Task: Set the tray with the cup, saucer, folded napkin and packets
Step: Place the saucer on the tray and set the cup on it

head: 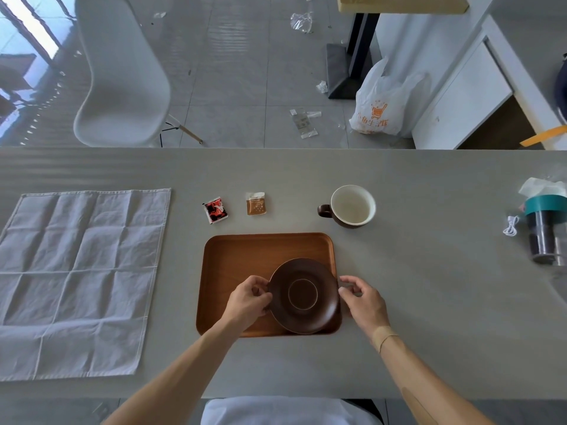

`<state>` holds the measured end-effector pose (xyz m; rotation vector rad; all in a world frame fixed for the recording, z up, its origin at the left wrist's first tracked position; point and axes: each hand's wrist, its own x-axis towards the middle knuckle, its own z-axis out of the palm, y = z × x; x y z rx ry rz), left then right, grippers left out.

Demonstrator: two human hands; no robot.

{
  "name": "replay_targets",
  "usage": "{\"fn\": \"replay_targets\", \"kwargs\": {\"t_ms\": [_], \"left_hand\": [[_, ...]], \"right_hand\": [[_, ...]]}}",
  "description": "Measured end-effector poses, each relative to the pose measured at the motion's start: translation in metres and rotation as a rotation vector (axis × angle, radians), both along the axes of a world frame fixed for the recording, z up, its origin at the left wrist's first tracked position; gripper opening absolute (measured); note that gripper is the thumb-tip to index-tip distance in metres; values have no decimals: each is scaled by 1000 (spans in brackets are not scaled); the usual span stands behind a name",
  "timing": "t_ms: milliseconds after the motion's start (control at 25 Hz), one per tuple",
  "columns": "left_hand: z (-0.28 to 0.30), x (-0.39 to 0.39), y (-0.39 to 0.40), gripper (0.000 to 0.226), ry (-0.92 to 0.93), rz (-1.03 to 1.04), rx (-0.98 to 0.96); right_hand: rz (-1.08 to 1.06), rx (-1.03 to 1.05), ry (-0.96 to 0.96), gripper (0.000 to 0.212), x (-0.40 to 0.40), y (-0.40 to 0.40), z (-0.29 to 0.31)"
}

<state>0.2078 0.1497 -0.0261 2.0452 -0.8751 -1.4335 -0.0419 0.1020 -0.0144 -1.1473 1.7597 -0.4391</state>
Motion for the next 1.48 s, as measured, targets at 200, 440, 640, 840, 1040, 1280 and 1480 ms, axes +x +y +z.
{"fn": "replay_targets", "kwargs": {"t_ms": [200, 440, 640, 840, 1040, 1280, 1480], "left_hand": [[10, 16, -36, 6, -197, -116, -96], [28, -1, -129, 9, -231, -401, -160], [37, -32, -186, 33, -158, -466, -121], [31, -50, -214, 31, -129, -512, -90], [23, -59, -224, 22, -100, -525, -63], [15, -64, -222, 23, -210, -599, -102], [24, -65, -202, 30, -238, -573, -158]], "right_hand": [[293, -289, 583, 50, -34, -13, -11], [465, -51, 758, 84, -50, -19, -45], [406, -153, 857, 80, -46, -10, -58], [363, -203, 840, 76, -48, -10, -65], [344, -209, 834, 75, -48, -11, -67], [324, -226, 834, 75, -50, -11, -69], [312, -193, 828, 72, -49, -12, -65]]}}
